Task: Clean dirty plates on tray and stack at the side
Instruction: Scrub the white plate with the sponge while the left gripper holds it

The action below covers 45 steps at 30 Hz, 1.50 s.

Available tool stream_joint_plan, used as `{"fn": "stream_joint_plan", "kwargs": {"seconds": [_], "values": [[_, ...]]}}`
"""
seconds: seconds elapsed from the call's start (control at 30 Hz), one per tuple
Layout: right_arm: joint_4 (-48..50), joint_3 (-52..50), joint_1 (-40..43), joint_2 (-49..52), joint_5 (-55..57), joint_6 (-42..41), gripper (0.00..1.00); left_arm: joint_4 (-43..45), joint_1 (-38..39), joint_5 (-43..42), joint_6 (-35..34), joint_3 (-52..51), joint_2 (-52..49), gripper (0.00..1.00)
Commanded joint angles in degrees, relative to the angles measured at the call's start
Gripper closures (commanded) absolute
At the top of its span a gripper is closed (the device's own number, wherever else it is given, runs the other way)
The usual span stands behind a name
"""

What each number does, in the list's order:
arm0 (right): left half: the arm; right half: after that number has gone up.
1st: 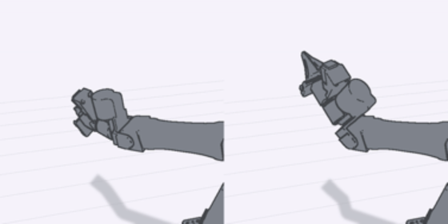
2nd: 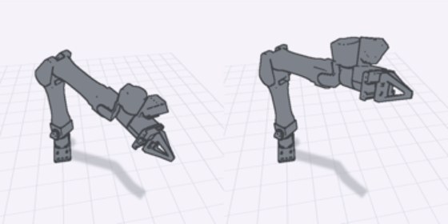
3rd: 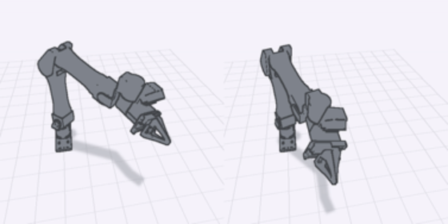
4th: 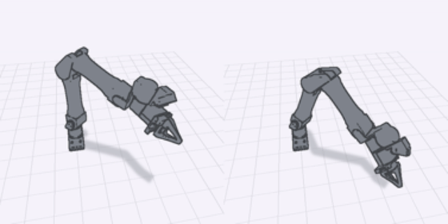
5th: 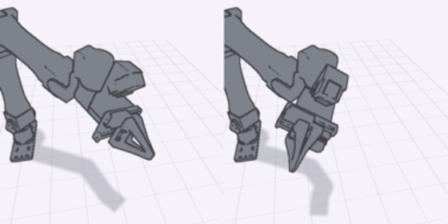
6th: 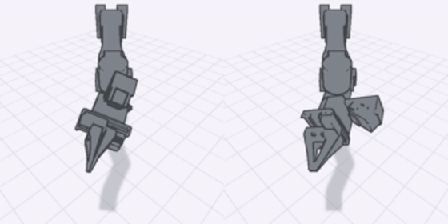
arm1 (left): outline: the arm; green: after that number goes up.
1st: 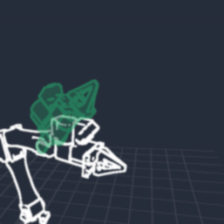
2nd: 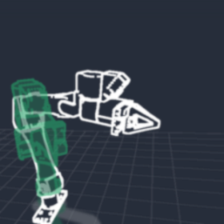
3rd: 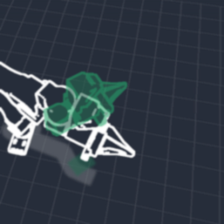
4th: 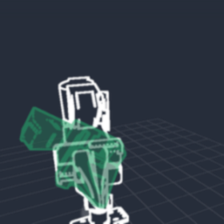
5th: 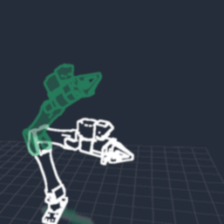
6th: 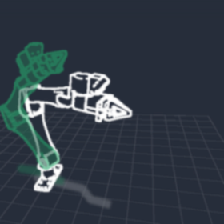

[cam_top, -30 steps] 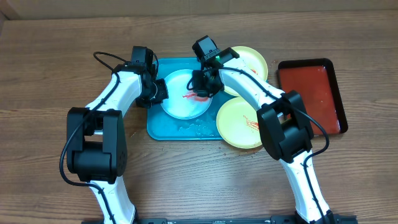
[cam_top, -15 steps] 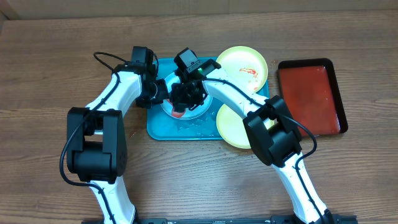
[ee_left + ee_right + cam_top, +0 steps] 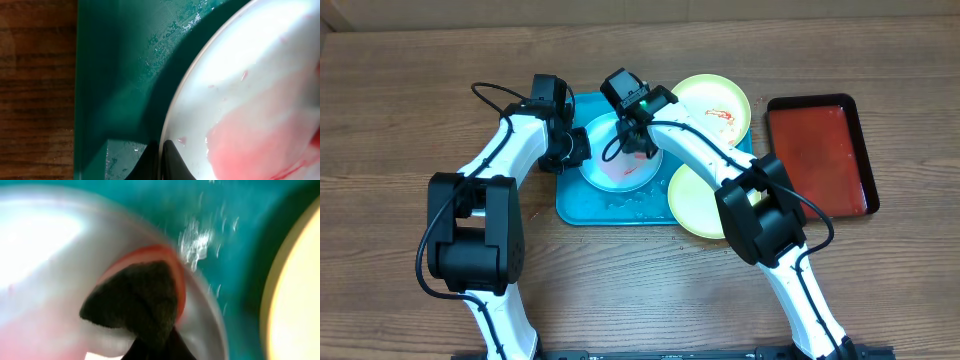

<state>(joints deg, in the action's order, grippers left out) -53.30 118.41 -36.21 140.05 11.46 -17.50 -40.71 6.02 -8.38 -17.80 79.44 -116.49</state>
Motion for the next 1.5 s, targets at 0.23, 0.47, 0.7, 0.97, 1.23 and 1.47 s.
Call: {"fn": "stream_joint_plan", "kwargs": {"seconds": [0.23,0.47,0.7,0.97,1.23,1.47], "values": [[9.2,-1.1,-0.9,2.3,-34.4,-0.3,0.96,-0.6,0.1,-0.2,1.6,0.5,-0.8,0.96],[-1.1,-0.9,0.0,2.3,-36.5,-0.4,0.96,-0.6,0.1,-0.2,1.6,0.5,-0.8,0.96],[-9.9,-0.3,4.0,1.3,-11.8,3.7,0.96,-0.6,0.1,0.0,2.1,0.5,-0.8,0.96],[0.6,-0.3,3.3,1.3,-6.1,8.8,0.96,-0.6,0.0,0.0,2.4,0.5,-0.8,0.96],[9.0,-0.3,-0.7,2.2,-26.1,5.5,0.96,-0.4,0.0,0.0,2.4,0.5,-0.8,0.96],[2.7,-0.1,-3.7,2.3,-30.3,5.6,0.96,-0.4,0.0,0.0,2.4,0.5,-0.8,0.96]]}}
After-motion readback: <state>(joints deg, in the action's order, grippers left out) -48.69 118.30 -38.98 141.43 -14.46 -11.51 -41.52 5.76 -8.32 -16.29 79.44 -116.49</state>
